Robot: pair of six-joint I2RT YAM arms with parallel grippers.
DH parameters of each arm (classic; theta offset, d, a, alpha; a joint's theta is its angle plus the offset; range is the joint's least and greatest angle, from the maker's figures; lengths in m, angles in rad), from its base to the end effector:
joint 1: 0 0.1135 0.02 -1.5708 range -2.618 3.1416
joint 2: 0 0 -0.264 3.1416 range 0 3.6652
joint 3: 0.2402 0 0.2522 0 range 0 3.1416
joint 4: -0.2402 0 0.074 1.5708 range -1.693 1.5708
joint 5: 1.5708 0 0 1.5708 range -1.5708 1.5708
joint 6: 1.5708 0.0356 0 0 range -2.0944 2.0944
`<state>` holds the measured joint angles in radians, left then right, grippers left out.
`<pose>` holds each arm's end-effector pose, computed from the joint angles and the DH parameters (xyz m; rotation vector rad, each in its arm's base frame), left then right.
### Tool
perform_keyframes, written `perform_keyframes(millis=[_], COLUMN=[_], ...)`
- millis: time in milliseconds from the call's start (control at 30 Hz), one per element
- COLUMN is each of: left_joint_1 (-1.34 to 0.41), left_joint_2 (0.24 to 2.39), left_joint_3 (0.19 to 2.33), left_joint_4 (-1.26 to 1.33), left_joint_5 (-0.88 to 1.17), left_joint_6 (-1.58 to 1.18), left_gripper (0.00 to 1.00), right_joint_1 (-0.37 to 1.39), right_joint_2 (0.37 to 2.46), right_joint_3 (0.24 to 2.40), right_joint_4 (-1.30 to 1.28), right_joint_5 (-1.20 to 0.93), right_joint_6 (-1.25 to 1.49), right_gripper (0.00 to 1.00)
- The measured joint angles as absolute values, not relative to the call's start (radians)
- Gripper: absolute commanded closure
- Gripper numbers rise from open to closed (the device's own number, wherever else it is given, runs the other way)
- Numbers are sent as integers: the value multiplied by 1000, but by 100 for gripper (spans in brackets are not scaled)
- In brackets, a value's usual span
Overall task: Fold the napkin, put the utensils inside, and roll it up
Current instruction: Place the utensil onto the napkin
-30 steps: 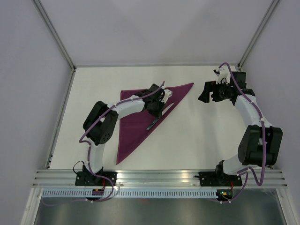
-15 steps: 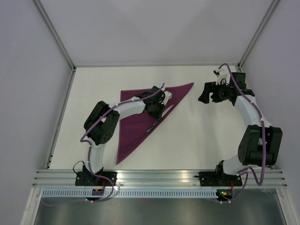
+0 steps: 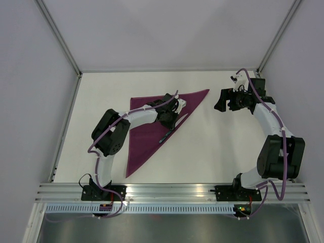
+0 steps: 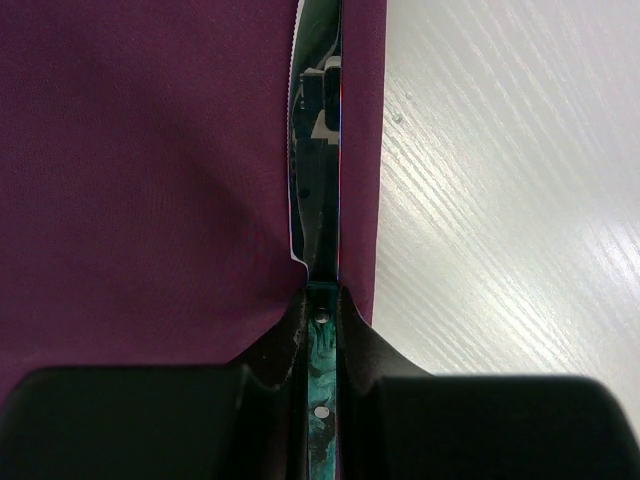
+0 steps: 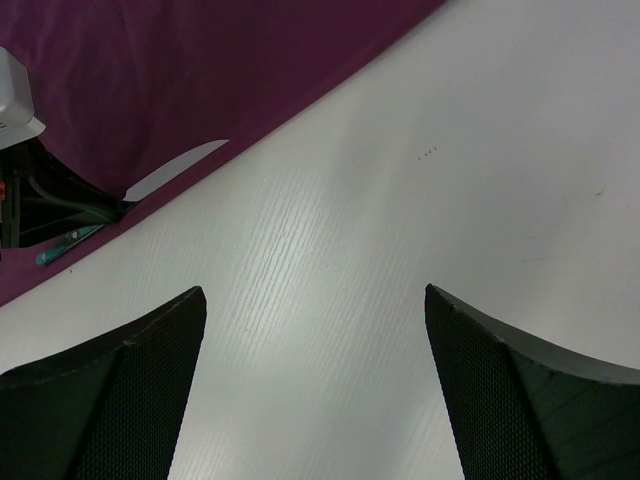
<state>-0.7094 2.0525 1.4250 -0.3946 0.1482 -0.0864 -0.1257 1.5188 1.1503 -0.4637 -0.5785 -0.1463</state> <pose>0.3250 -0.2859 0.1590 0.8659 2.5083 -0.4709 0.3262 -0.0216 0.2681 -0.2865 2.2809 0.5535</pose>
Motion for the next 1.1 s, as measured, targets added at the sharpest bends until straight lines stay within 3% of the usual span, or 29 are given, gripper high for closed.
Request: perform_keyframes(millis=[267,433,867,1100], left_joint_1=[-709,-709,-714,-715], left_joint_2=[2053,2053,2051,2037], left_joint_3=[1425,1425,1424,1424], left_joint_4=[-395,-395,-387,-386], left_joint_5=[149,149,159,161], left_joint_6=[-86,-86,-87,-89], left_gripper=[98,92,51,42], right_joint_1=[-126,-126,-126,-126], right_joint_2=[1519,1519,1519,1519], right_joint_3=[1150,1150,1150,1150], right_joint_4=[-464,-464,-464,-464], right_joint_5=[-578,-578,-579,-579], right_joint_6=[-146,-146,-146,-147], right_gripper=[6,6,5,5])
